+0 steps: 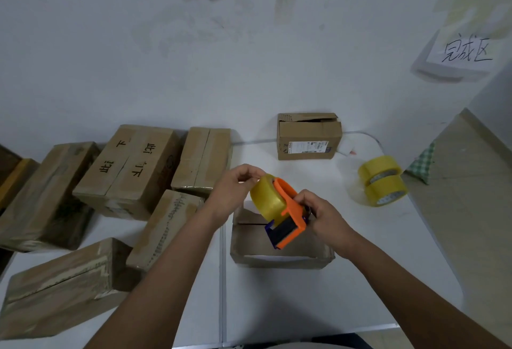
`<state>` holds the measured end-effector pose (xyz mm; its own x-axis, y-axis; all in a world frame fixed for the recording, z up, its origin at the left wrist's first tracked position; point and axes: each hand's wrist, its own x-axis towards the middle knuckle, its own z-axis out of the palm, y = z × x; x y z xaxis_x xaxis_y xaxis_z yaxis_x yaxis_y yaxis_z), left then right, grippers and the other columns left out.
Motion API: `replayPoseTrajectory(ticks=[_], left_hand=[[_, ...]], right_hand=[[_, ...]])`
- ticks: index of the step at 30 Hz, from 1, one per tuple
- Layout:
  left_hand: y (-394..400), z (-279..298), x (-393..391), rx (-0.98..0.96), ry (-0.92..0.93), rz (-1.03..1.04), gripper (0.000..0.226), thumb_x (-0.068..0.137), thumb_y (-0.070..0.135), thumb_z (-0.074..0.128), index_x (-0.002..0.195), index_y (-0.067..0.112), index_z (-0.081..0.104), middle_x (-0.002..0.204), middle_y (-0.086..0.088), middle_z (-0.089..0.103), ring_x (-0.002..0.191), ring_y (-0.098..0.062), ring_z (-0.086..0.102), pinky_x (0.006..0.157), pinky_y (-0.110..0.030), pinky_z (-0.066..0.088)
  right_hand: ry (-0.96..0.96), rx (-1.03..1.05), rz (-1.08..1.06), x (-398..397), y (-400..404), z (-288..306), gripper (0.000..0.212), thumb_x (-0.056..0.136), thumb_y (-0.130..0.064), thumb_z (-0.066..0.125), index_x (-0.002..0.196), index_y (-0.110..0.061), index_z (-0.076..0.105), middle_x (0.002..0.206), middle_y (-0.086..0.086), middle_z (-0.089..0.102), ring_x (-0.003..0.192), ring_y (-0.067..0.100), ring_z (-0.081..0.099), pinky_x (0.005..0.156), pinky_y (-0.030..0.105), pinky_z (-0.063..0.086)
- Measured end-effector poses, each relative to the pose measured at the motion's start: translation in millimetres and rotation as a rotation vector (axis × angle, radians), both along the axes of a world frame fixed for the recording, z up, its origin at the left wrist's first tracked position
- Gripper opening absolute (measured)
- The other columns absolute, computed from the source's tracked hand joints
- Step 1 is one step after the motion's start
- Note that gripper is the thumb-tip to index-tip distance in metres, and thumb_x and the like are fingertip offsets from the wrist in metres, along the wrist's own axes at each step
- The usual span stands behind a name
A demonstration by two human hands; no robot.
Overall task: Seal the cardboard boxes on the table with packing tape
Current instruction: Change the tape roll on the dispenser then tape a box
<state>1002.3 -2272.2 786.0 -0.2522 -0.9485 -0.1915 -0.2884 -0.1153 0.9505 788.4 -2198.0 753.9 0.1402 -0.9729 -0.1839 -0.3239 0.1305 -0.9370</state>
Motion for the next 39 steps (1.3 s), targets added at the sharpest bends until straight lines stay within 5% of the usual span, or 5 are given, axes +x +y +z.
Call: replayPoseTrajectory(ticks=[6,16,22,34,39], left_hand=[[30.2,5.6,-12.3,-0.156,-0.1,-0.016,0.023,0.099,0.006,0.056,0.11,0.019,0.071,0.112,0.009,0.064,0.101,0.007,0.057,0.079,-0.005,0.045],[27.7,7.7,-13.1,-0.376,-0.258,-0.243,0.025,0.096,0.006,0.06,0.107,0.025,0.074,0.111,0.014,0.061,0.107,-0.005,0.059,0.091,-0.017,0.049],[22.9,6.5,-48.5,-0.333,-0.288,0.026,0.031,0.096,0.02,0.064,0.127,0.021,0.065,0.121,0.006,0.059,0.102,-0.007,0.061,0.089,-0.018,0.051],[44.1,0.3,-83.7,-0.454,-0.373,0.2,0.013,0.094,0.018,0.066,0.106,0.018,0.072,0.103,0.009,0.066,0.089,-0.005,0.064,0.078,-0.011,0.05],[48.3,1.1,-89.1,-0.461,-0.424,0.229,0.011,0.097,0.019,0.062,0.105,0.016,0.068,0.103,0.008,0.062,0.091,-0.006,0.061,0.076,-0.008,0.045]], right_hand=[[-0.07,0.019,-0.118,-4.8,-1.6,-4.1,0.031,0.083,0.019,0.056,0.094,-0.009,0.06,0.093,0.001,0.064,0.084,0.018,0.061,0.065,0.023,0.053],[-0.206,0.134,-0.147,-16.2,-7.8,5.2,0.022,0.085,0.015,0.058,0.099,-0.002,0.058,0.101,0.015,0.065,0.097,0.029,0.064,0.077,0.04,0.06],[-0.201,0.09,-0.132,-28.9,-14.0,20.9,0.039,0.077,0.026,0.044,0.096,-0.006,0.056,0.095,0.007,0.06,0.089,0.016,0.057,0.069,0.014,0.049],[-0.274,0.172,-0.107,-52.9,-4.5,23.5,0.034,0.065,0.013,0.05,0.092,-0.008,0.054,0.091,0.004,0.06,0.079,0.007,0.058,0.06,0.015,0.047],[-0.308,0.181,-0.136,-48.0,-1.8,23.3,0.039,0.071,0.027,0.04,0.089,-0.007,0.049,0.087,0.009,0.056,0.078,0.015,0.054,0.053,0.017,0.044]])
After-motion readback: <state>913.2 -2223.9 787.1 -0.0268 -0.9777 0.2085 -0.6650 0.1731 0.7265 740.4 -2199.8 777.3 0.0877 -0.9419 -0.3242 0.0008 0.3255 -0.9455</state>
